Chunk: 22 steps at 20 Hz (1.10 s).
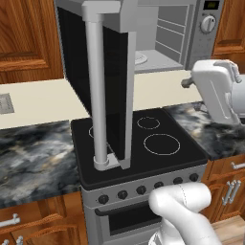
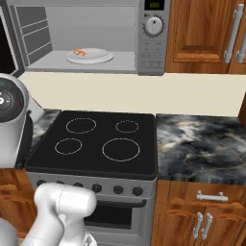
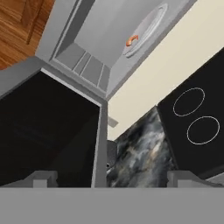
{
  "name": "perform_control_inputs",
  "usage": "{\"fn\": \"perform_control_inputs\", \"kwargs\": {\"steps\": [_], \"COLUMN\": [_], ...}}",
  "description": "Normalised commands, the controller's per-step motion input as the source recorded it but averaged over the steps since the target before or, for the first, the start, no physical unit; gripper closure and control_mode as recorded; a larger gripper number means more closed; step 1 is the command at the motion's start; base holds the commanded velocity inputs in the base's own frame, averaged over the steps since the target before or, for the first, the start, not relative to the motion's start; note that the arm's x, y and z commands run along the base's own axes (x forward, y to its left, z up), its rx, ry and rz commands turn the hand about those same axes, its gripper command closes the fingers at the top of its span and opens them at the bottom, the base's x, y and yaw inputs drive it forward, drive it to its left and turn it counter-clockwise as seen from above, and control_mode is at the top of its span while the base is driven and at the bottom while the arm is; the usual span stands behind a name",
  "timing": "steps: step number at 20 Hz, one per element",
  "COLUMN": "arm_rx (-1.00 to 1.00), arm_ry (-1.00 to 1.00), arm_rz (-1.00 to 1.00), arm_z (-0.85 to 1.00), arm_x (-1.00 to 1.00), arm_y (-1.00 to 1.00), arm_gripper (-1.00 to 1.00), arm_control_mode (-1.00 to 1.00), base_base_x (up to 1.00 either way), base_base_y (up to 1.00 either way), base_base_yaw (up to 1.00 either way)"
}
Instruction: Transport the shrimp from the fridge to the microwave and turn on the microwave.
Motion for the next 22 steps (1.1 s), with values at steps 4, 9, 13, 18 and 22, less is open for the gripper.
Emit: {"fn": "perform_control_inputs", "kwargs": {"steps": [4,9,13,18,22], "arm_rx": [0.24,0.15,0.05,0.0,0.02], "arm_ry": [0.31,0.12,0.0,0.0,0.01], "arm_rz": [-0.02,0.0,0.1,0.12,0.05], "arm_z": [0.0,0.0,0.0,-0.02,-0.02], "arm_x": [-0.38,-0.5,-0.6,-0.56,-0.42], "arm_y": [0.1,0.02,0.02,0.17,0.22], "arm_gripper": [-1.0,-1.0,-1.0,-1.0,-1.0], "arm_control_mode": [-1.0,-1.0,-1.0,-1.0,-1.0], "base_base_x": [0.0,0.0,0.0,0.0,0.0], "base_base_y": [0.0,0.0,0.0,0.0,0.0], "base_base_yaw": [0.0,0.0,0.0,0.0,0.0]}}
